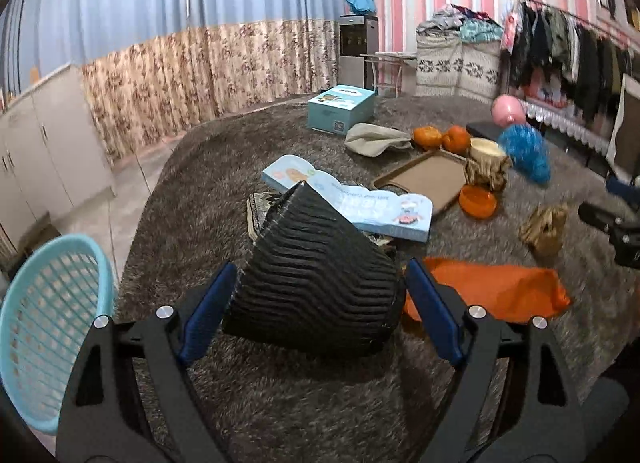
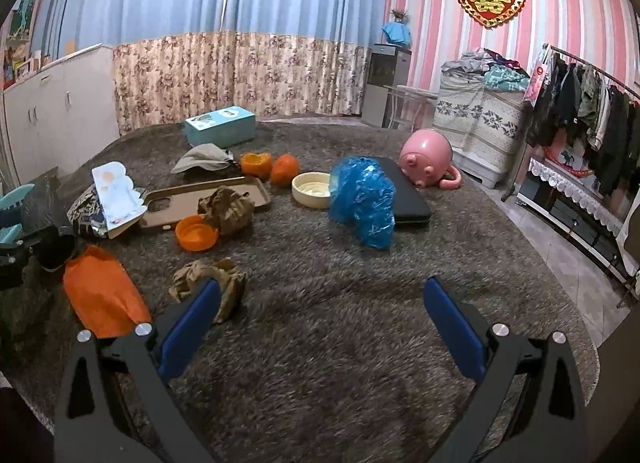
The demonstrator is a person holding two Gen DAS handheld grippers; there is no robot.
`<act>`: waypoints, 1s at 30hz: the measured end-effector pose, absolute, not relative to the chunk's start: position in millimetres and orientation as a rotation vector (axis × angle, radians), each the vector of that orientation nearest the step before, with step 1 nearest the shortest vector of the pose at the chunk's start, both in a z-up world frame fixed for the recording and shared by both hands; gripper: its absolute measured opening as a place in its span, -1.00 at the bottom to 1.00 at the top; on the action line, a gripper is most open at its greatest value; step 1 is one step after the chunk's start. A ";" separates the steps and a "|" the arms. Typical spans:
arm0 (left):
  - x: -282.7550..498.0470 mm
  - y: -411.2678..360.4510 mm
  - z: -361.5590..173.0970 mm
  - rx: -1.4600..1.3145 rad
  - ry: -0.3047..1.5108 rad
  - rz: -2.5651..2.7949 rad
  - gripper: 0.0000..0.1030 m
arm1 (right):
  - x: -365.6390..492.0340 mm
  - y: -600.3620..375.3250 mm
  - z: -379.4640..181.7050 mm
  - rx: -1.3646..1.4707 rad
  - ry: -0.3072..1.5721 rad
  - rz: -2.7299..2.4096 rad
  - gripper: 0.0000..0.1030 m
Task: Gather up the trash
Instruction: 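Grasp the black ribbed cylinder with the left tool while the right tool grasps crumpled brown paper, then carry both items over the blue basket and open the left tool to drop the cylinder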
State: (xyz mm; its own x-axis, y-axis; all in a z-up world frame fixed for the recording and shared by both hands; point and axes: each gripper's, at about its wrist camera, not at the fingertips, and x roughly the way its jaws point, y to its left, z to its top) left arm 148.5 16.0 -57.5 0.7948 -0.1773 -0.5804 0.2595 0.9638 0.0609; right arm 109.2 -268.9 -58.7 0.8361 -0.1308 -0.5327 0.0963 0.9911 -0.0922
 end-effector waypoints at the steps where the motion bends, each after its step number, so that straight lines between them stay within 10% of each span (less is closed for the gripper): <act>1: 147.2 15.9 -57.3 0.142 0.608 -0.231 0.62 | 109.3 -268.4 -58.3 -0.065 0.568 -0.116 0.92; 19: 138.3 57.2 -44.0 -0.077 0.593 -0.174 0.59 | 133.8 -243.6 -69.4 -0.049 0.646 0.022 0.89; 26: 136.1 73.6 -45.8 -0.124 0.596 -0.158 0.59 | 147.9 -230.1 -82.8 -0.036 0.734 0.134 -0.07; 30: 133.9 78.7 -46.3 -0.130 0.595 -0.154 0.59 | 144.1 -228.2 -77.8 -0.039 0.707 0.139 -0.10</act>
